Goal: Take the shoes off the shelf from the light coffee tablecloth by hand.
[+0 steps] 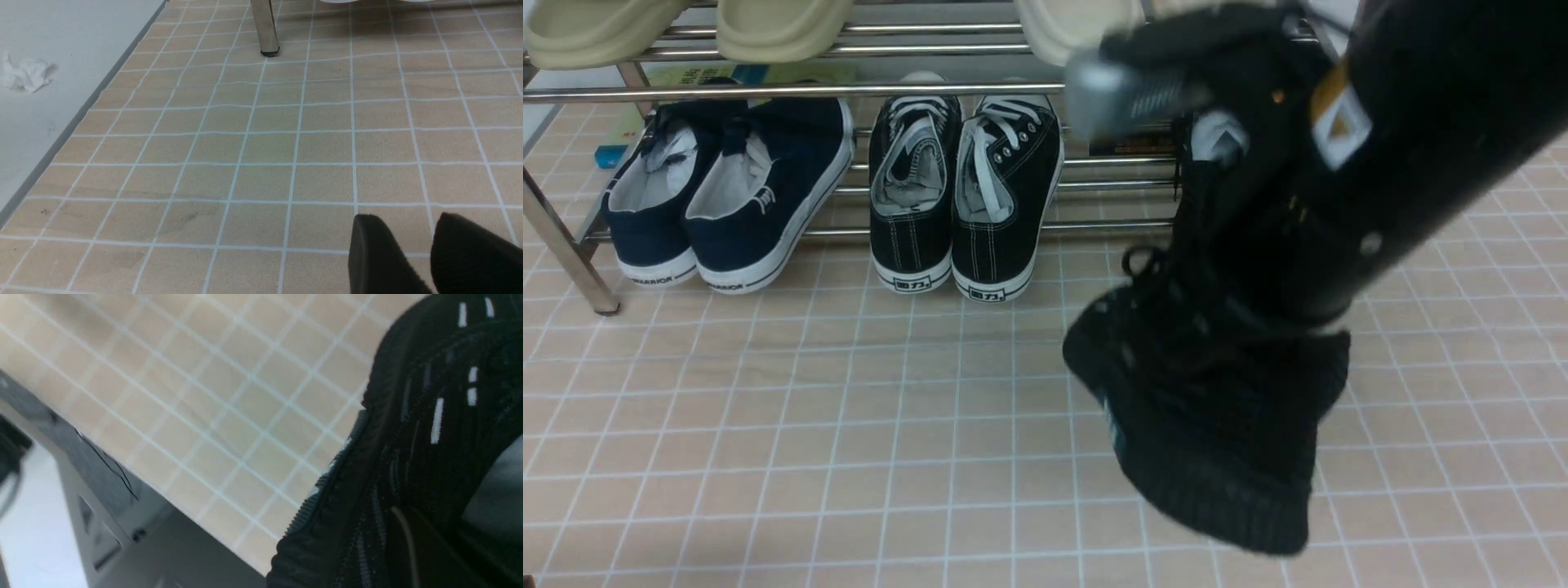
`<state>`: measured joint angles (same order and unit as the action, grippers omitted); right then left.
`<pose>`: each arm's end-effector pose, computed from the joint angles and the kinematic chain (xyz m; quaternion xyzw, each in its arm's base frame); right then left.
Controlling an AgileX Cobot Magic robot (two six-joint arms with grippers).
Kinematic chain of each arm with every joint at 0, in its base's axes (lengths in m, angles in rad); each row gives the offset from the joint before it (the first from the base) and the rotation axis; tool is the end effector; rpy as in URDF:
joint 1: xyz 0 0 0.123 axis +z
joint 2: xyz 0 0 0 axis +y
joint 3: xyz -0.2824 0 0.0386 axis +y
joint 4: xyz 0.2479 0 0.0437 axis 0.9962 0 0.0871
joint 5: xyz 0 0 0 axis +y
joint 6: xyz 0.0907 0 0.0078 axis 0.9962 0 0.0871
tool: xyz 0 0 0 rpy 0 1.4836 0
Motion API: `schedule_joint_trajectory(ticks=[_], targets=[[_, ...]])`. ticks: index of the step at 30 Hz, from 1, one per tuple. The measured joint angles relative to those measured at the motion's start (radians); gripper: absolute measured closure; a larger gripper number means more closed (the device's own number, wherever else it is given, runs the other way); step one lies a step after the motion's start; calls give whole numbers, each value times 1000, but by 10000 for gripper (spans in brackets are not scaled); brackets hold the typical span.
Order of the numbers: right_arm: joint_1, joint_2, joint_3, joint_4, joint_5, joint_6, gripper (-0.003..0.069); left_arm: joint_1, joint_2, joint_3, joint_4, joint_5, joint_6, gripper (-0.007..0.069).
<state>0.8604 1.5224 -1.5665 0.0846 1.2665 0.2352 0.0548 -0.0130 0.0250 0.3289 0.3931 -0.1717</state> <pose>0.1959 0.2390 0.3792 -0.2965 0.9294 0.1484 0.1624 0.0511 0.0141 0.1719 -0.0051 0.8038 0.1054 0.5855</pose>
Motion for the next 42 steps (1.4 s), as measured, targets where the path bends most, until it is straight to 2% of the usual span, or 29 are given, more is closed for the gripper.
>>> schedule_joint_trajectory(ticks=[5,14,22,35,40,42], targets=[[2,57,35,-63,-4,5,649,0,0,0,0,0,0,385],[2,160,35,-206,-148,24,649,0,0,0,0,0,0,385],[2,255,35,-358,-218,116,648,0,0,0,0,0,0,385],[2,306,35,-332,-348,119,634,0,0,0,0,0,0,385],[4,344,35,-287,-361,160,593,0,0,0,0,0,0,385],[4,355,35,-280,-367,194,552,0,0,0,0,0,0,386]])
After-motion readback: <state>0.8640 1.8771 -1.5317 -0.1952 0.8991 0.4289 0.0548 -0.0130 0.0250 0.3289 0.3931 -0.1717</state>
